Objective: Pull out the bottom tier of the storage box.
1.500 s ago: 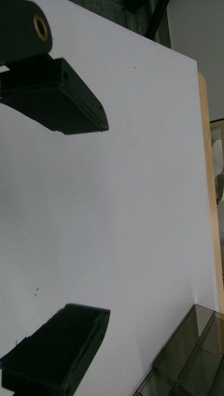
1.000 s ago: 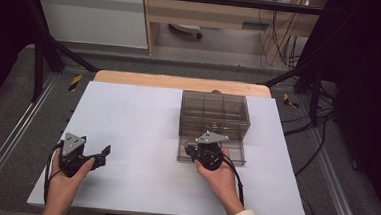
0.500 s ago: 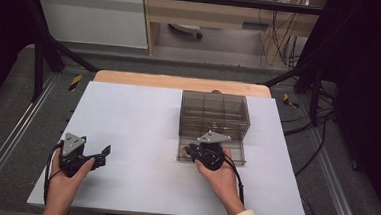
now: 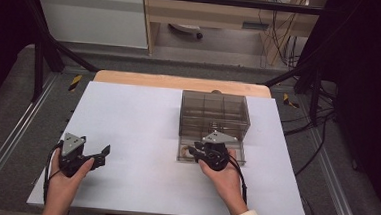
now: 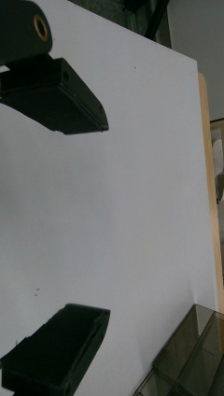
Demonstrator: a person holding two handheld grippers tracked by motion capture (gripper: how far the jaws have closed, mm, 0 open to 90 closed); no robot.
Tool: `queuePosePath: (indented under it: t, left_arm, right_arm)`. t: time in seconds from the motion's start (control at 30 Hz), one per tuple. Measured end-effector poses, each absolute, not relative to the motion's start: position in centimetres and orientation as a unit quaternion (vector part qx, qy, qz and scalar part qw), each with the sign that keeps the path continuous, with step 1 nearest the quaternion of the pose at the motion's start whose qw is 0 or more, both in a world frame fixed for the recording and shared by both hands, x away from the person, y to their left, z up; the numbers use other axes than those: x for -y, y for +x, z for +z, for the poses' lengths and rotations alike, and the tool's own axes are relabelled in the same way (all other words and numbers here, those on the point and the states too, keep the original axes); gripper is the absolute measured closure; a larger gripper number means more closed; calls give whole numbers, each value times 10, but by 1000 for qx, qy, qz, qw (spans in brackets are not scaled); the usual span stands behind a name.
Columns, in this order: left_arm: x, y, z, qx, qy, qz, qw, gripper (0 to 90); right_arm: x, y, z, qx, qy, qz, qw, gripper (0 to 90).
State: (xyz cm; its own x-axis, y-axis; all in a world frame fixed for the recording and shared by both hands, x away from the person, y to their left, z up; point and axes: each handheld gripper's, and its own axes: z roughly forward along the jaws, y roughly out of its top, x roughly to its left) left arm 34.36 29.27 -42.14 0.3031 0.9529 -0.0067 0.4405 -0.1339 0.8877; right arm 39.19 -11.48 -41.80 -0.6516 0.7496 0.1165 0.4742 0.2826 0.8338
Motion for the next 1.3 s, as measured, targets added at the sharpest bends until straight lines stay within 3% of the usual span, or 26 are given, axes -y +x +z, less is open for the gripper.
queuePosePath:
  t: [0.53,1.0,1.3]
  left_arm:
    - [-294,343,-421,-506,688,305,421,82]
    - [-295,342,-420,-507,686,306,423,82]
    - [-295,342,-420,-507,686,306,423,82]
  right_arm:
    - [128,388,-411,-774,403,462,158,439]
    - [135,380,-404,-764,412,465,171,152]
    - [139,373,-402,-754,422,468,187,62]
